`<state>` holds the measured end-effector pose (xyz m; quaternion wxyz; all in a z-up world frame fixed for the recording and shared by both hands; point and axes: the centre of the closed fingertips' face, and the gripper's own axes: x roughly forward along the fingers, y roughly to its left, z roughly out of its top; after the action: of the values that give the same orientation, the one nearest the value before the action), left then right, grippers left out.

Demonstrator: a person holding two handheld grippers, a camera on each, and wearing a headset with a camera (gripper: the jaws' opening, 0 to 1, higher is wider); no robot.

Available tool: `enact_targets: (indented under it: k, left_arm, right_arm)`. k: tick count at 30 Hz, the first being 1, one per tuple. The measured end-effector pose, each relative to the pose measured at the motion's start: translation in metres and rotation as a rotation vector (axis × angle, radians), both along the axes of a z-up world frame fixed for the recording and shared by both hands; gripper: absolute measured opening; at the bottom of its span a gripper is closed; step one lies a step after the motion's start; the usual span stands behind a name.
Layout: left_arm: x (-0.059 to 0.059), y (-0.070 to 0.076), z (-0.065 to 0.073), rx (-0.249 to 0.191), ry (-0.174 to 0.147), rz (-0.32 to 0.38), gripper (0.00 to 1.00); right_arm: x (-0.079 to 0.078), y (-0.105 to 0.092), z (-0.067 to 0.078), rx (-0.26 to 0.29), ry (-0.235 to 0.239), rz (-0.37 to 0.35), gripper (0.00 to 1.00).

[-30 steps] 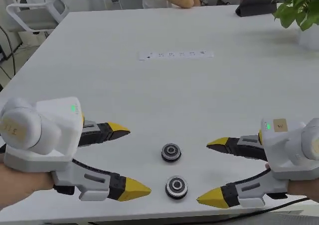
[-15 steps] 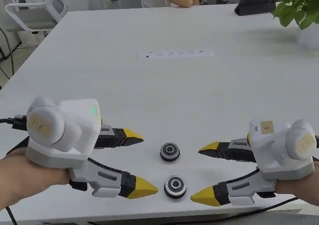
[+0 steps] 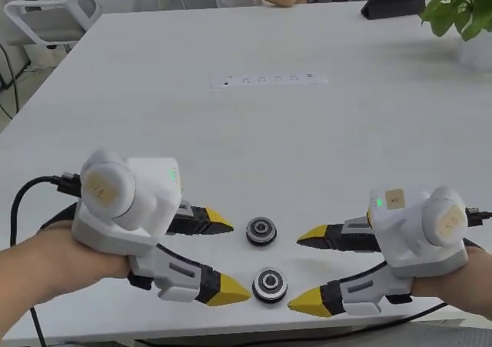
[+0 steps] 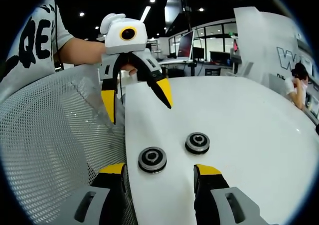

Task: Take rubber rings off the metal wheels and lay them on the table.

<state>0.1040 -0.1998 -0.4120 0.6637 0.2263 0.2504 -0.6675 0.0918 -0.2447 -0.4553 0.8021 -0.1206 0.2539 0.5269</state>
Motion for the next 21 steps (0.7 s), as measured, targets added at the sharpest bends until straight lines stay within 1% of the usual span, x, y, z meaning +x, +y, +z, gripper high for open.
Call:
enact_targets:
  k: [1, 4, 6, 9, 11, 15, 19, 21]
  left_arm:
    - [0.001, 0.0, -0.002, 0.004, 0.0, -0.001, 0.49]
    - [0.001, -0.003, -0.007, 0.016, 0.017, -0.009, 0.47]
    - [0.001, -0.005, -0.01, 0.023, 0.02, -0.014, 0.46]
    - [-0.002, -0.008, -0.013, 0.033, 0.029, -0.028, 0.44]
    - [-0.002, -0.01, -0.016, 0.038, 0.024, -0.031, 0.44]
    - [-0.005, -0.01, -0.019, 0.048, 0.037, -0.042, 0.42]
    - [-0.007, -0.013, -0.023, 0.056, 0.045, -0.049, 0.39]
    - [-0.007, -0.014, -0.025, 0.06, 0.055, -0.052, 0.38]
  right_arm:
    - [0.0, 0.0, 0.0, -0.001, 0.001, 0.001, 0.52]
    - [-0.001, 0.002, -0.003, -0.004, 0.011, 0.012, 0.49]
    - [-0.001, 0.003, -0.005, -0.007, 0.014, 0.017, 0.48]
    - [-0.002, 0.004, -0.005, -0.003, 0.017, 0.022, 0.46]
    - [-0.002, 0.004, -0.007, -0.001, 0.021, 0.026, 0.45]
    - [-0.004, 0.003, -0.012, -0.02, 0.028, 0.042, 0.42]
    - [-0.005, 0.004, -0.013, -0.018, 0.031, 0.05, 0.41]
    - [-0.004, 0.004, -0.013, -0.018, 0.031, 0.049, 0.41]
